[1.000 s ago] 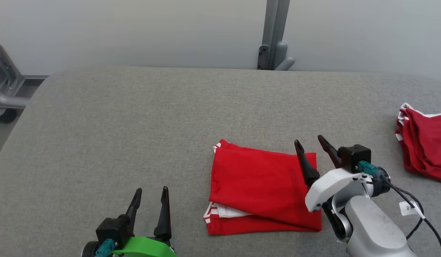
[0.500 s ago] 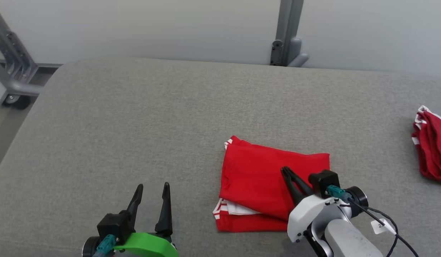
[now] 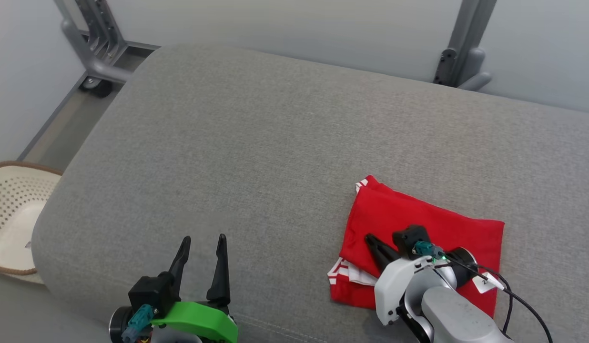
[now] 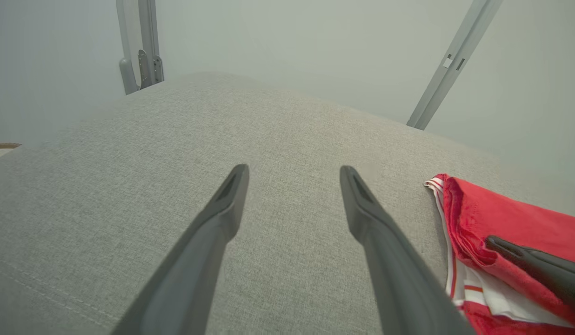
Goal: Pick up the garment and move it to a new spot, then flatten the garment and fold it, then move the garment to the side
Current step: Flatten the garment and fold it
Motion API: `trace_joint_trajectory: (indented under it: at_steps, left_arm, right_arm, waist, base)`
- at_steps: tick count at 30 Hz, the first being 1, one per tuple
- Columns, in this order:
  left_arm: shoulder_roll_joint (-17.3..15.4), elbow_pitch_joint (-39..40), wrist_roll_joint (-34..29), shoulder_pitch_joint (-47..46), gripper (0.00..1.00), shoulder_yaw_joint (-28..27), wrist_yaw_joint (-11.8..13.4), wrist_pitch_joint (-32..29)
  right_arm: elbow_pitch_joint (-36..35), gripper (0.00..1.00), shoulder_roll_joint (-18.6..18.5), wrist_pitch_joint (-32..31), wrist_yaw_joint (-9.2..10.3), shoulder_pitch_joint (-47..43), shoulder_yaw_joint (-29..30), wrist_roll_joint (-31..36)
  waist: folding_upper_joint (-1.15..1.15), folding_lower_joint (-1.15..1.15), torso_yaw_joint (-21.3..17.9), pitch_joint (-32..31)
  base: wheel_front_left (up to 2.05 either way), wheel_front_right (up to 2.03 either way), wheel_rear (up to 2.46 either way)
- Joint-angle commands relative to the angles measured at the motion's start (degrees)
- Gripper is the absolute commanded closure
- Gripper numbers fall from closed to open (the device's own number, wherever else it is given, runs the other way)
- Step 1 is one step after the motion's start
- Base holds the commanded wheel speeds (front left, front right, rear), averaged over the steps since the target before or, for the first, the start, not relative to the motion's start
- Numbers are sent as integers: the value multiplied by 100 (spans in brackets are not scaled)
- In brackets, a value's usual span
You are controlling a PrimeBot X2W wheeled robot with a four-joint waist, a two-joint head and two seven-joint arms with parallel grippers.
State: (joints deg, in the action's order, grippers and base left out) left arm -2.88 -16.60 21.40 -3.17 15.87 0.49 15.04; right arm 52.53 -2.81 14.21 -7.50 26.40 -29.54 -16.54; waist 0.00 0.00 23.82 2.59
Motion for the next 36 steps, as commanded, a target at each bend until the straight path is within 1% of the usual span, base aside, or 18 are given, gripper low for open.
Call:
trace_joint_trajectory:
  at_steps: [1,5,9,13,17,20,23,24,25,28,29,31,32,33,34,35,36]
  left_arm:
    - [-7,-2,41,-90,0,9,5,13]
    - [-7,-5,51,-90,0,-19,14,13]
    - [-7,7,56,-65,0,-57,39,13]
    - [-7,33,64,-42,0,-85,44,12]
    - [-7,48,65,-3,0,-89,54,13]
    - [-7,66,48,41,0,-122,54,12]
    - [-8,76,4,71,0,-131,38,12]
    - [-7,80,-9,72,0,-133,33,13]
    - [-8,92,-28,50,0,-127,13,13]
    - [-8,76,-107,-25,0,-84,-8,13]
    - [-8,65,-134,-56,0,-72,-18,13]
    - [-8,60,-178,-125,0,-54,-25,12]
    - [-8,52,-182,-151,0,-32,-32,13]
    - [-8,46,-202,-167,0,-31,-29,12]
    - [-8,40,-232,-187,0,-15,-25,12]
    - [-8,40,-236,-197,0,-23,-11,13]
    - [-8,41,-243,-210,0,-19,-4,13]
  right_arm:
    - [105,100,-22,-17,4,83,-83,-100]
    - [321,100,-21,-141,4,249,-553,-430]
    - [393,100,-21,-222,4,327,-1075,-669]
    - [329,100,-22,-235,4,367,-1595,-862]
    - [289,100,-23,-78,4,506,-1774,-966]
    - [251,100,-22,41,4,591,-1631,-946]
    - [22,100,-18,99,4,584,-1271,-1026]
    - [-128,100,-19,98,4,618,-1055,-945]
    - [-459,100,-19,97,4,501,-578,-765]
    - [-1037,100,-26,96,4,161,188,-354]
    - [-1237,91,-25,96,4,55,436,-197]
    - [-1658,69,-19,97,4,-208,900,116]
    - [-1854,53,-18,97,4,-355,1139,263]
    - [-2034,40,-18,97,4,-513,1328,391]
    - [-2217,3,-19,97,4,-662,1531,508]
    - [-2378,0,-18,97,4,-797,1675,588]
    - [-2523,0,-16,98,4,-931,1819,642]
  waist:
    - [0,0,317,150]
    - [0,0,431,165]
    - [0,0,423,153]
    - [0,0,297,123]
    - [0,0,100,87]
    - [0,0,-92,34]
    - [0,0,-307,-39]
    - [0,0,-388,-61]
    - [0,0,-556,-101]
    - [0,0,-814,-176]
    - [0,0,-896,-198]
    - [0,0,-1073,-230]
    - [0,0,-1154,-246]
    - [0,0,-1243,-262]
    - [0,0,-1321,-272]
    - [0,0,-1409,-285]
    - [0,0,-1479,-296]
  base:
    - [0,0,0]
    - [0,0,0]
    - [0,0,0]
    - [0,0,0]
    - [0,0,0]
    - [0,0,0]
    - [0,0,0]
    - [0,0,0]
    - [0,0,0]
    - [0,0,0]
    - [0,0,0]
    - [0,0,0]
    - [0,0,0]
    - [0,0,0]
    - [0,0,0]
    - [0,0,0]
    - [0,0,0]
